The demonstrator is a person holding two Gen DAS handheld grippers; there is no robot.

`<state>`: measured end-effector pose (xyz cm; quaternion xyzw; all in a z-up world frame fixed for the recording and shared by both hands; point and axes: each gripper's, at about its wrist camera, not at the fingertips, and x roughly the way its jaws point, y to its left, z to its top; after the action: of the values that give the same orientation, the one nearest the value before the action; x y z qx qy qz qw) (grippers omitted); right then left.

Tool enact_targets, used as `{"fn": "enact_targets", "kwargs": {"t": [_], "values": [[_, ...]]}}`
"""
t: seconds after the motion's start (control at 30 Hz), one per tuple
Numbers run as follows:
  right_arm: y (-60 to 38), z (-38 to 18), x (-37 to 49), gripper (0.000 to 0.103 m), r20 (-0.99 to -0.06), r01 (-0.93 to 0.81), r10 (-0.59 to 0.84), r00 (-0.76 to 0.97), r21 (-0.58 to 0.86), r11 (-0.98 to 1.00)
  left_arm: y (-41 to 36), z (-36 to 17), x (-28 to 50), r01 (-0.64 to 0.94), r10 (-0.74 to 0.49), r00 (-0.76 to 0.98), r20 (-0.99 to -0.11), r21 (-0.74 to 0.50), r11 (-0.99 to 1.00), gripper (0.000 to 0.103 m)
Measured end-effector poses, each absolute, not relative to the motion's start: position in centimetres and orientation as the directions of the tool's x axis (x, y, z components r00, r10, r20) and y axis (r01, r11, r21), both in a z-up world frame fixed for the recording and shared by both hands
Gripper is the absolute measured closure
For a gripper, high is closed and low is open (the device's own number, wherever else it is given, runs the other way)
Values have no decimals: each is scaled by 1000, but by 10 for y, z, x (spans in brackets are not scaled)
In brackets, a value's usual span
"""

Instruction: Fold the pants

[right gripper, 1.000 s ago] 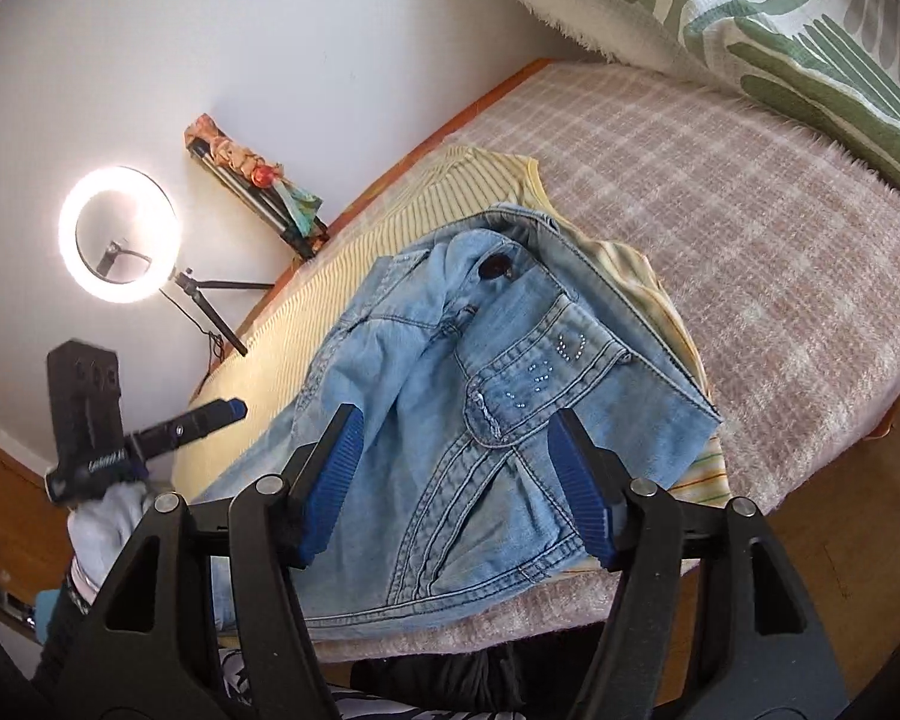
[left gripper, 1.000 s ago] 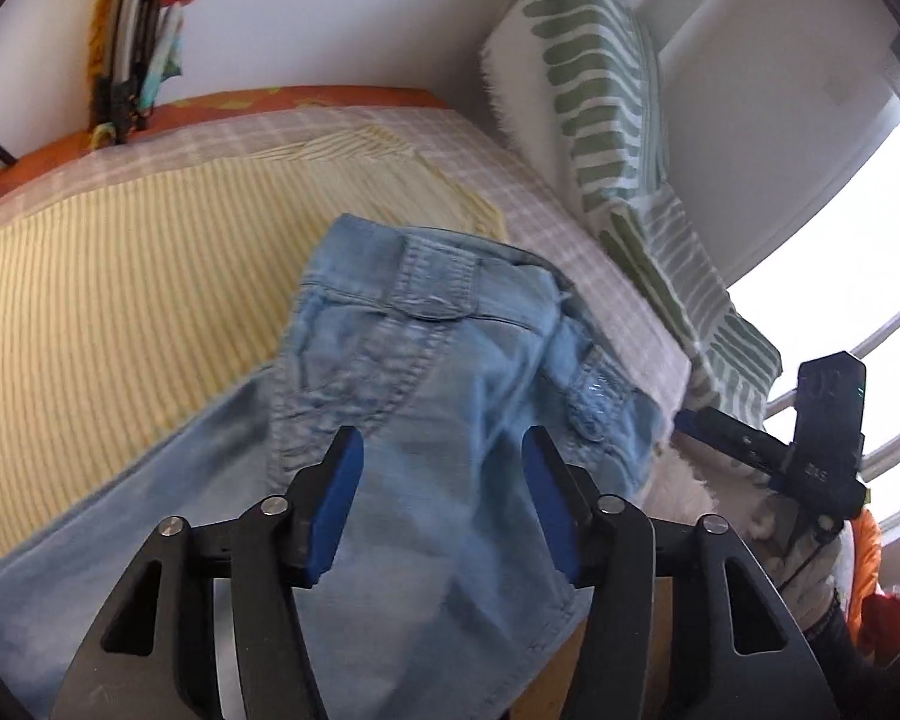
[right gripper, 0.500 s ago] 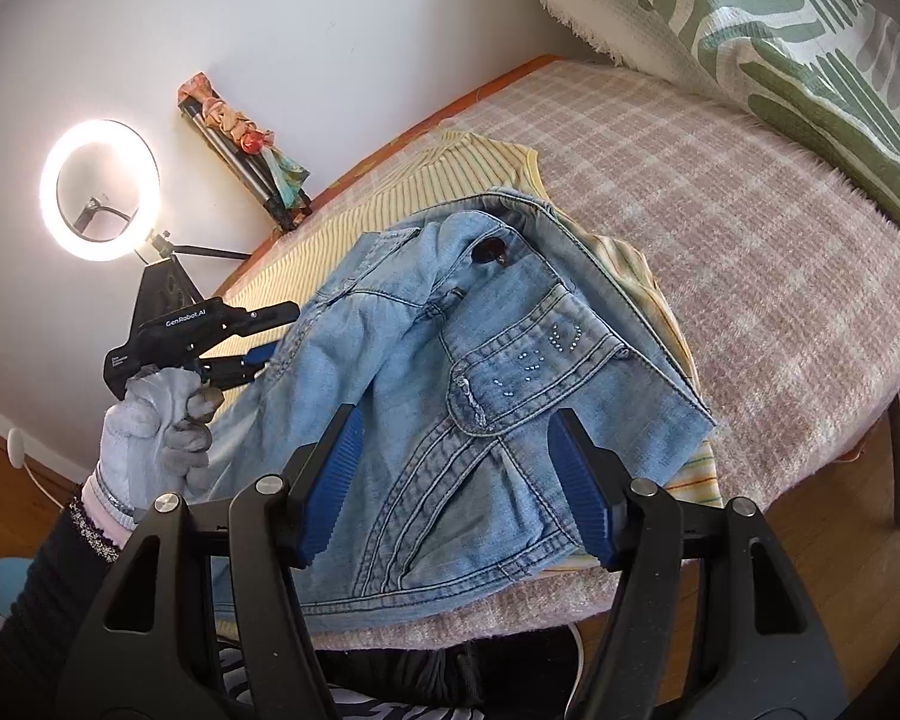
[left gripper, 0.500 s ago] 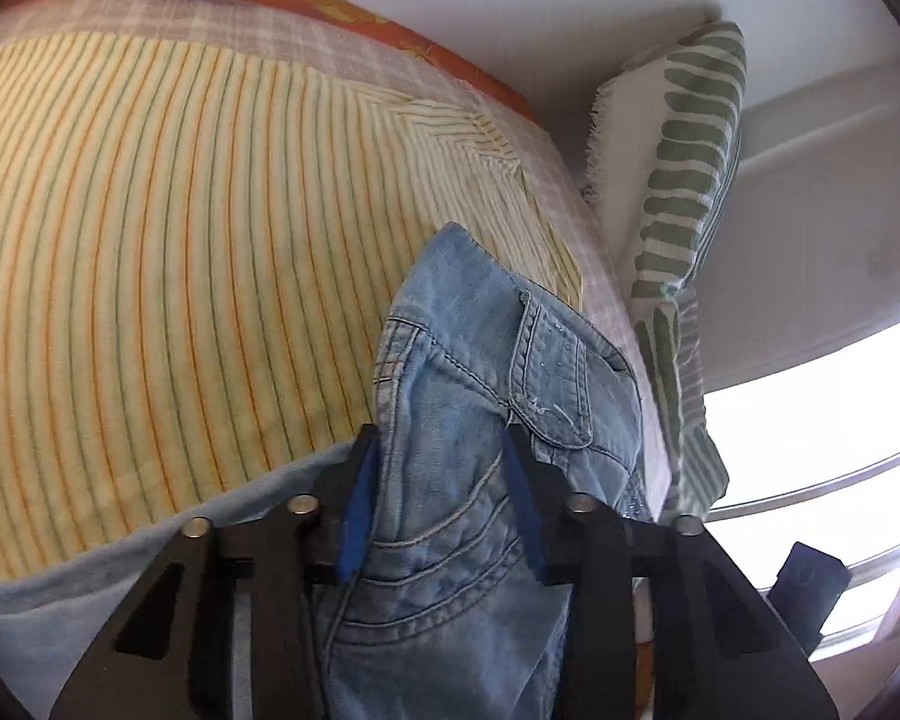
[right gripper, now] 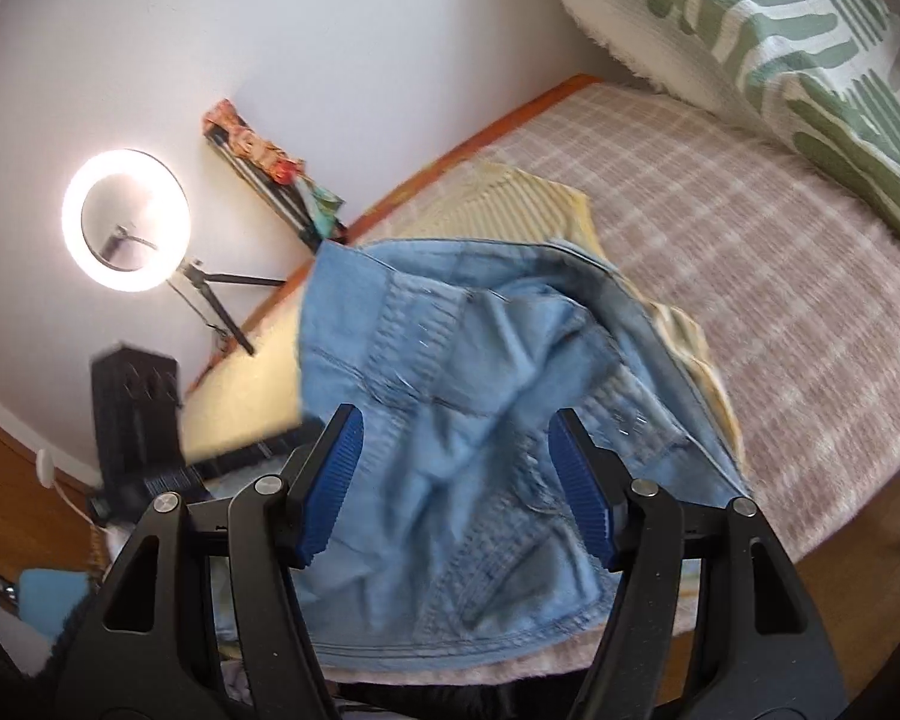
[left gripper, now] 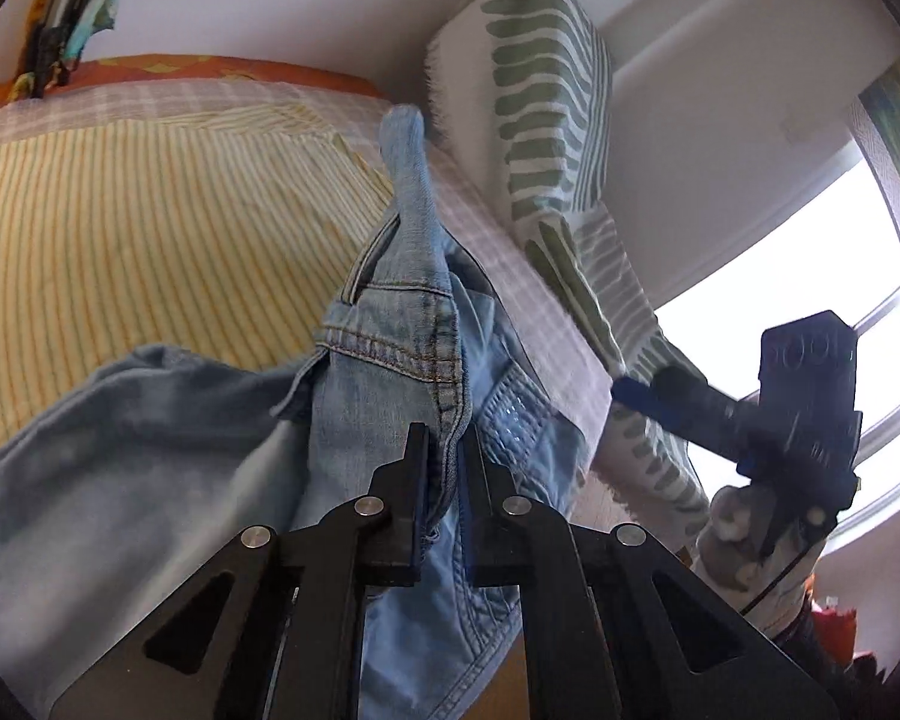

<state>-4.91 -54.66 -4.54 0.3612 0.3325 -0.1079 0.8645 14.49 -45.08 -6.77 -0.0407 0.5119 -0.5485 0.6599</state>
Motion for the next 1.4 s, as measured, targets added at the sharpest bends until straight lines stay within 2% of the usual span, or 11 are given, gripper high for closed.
{"fn": "enact_targets", "kwargs": {"t": [0.23,0.37,0.47,0.5,0.6,0.8,0.93,1.07,1.23,1.33,1.4], "values": [[-535,-31,-5,29,-648,395,97,755,569,721,-470,-74,101,756,-727,-161,-667,-557,344,96],[-526,-36,18,32,-751,475,6,661,424,771,-472,-80,95,753,-703,-202,-682,-567,335,96],[-533,-48,20,91,-787,510,-1,616,398,762,-456,-69,94,766,-676,-209,-706,-548,336,88],[-538,-51,16,94,-781,513,13,624,422,747,-447,-62,95,775,-679,-195,-708,-535,335,84],[-546,-52,0,96,-754,517,20,657,470,715,-406,-39,101,815,-687,-100,-720,-455,358,74],[-556,-46,-26,97,-723,513,33,690,520,683,-331,-53,132,759,-608,10,-794,-390,521,74],[-567,-53,-56,98,-701,518,34,713,558,648,-327,-73,121,774,-563,-17,-826,-368,516,74],[-578,-95,-80,98,-761,590,17,649,517,620,-352,-96,99,813,-523,-86,-848,-363,455,74],[-592,-141,-93,97,-789,608,92,608,537,585,-359,-107,84,841,-470,-118,-875,-340,421,74],[-589,-143,-96,97,-809,613,69,583,494,617,-353,-108,80,851,-454,-132,-881,-335,404,74],[-588,-138,-98,92,-829,626,48,557,457,632,-352,-105,79,854,-452,-131,-882,-331,400,74]]}}
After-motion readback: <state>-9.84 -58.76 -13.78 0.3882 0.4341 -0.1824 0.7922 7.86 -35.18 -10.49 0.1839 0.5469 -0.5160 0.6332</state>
